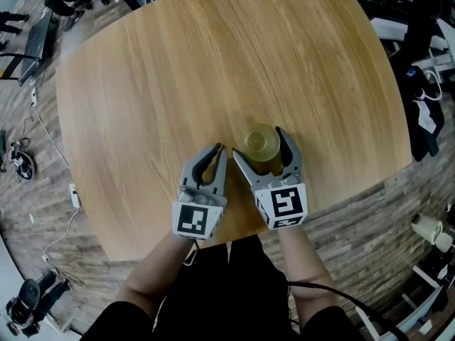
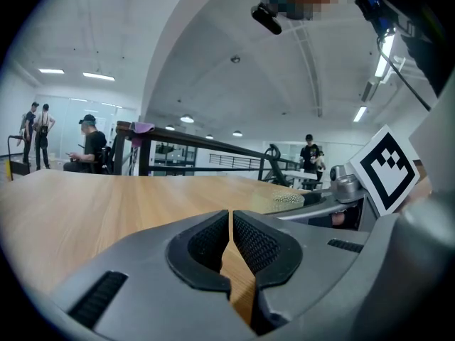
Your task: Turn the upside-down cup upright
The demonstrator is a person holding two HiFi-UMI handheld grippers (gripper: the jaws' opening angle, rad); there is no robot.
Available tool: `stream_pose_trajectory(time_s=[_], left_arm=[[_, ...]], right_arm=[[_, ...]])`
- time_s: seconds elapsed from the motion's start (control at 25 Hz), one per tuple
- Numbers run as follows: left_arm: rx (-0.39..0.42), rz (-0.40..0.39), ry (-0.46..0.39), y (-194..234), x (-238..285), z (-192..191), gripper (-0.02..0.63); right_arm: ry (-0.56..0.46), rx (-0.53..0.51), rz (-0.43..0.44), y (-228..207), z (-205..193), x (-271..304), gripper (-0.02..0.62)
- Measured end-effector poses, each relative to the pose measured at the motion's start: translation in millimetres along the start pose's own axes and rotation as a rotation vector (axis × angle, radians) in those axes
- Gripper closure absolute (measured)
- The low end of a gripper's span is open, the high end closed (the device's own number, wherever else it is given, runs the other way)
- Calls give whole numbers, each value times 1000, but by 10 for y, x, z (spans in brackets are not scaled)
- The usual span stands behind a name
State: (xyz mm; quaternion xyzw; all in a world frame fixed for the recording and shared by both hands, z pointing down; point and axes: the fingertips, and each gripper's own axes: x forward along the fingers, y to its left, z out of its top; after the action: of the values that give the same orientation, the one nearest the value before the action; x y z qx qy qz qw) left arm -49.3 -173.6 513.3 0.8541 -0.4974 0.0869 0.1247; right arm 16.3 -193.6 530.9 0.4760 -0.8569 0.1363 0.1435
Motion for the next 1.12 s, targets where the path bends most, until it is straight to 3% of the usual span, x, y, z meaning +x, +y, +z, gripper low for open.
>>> stream_pose_trajectory(time_s=[0.52, 0.68, 0.8, 1.12], left_arm=[[-8, -9, 2, 22, -25, 4, 597], [-8, -27, -9, 22, -53, 5, 593], [15, -75, 1, -35, -74, -16, 492], [112, -230, 18, -438, -41, -4, 362]], right_arm=[[-53, -66, -51, 5, 146, -83, 206], [-90, -29, -57, -8, 242, -167, 206], [-116, 24, -47, -51, 402, -251, 206], [-163, 109, 42, 22, 961, -560, 206]])
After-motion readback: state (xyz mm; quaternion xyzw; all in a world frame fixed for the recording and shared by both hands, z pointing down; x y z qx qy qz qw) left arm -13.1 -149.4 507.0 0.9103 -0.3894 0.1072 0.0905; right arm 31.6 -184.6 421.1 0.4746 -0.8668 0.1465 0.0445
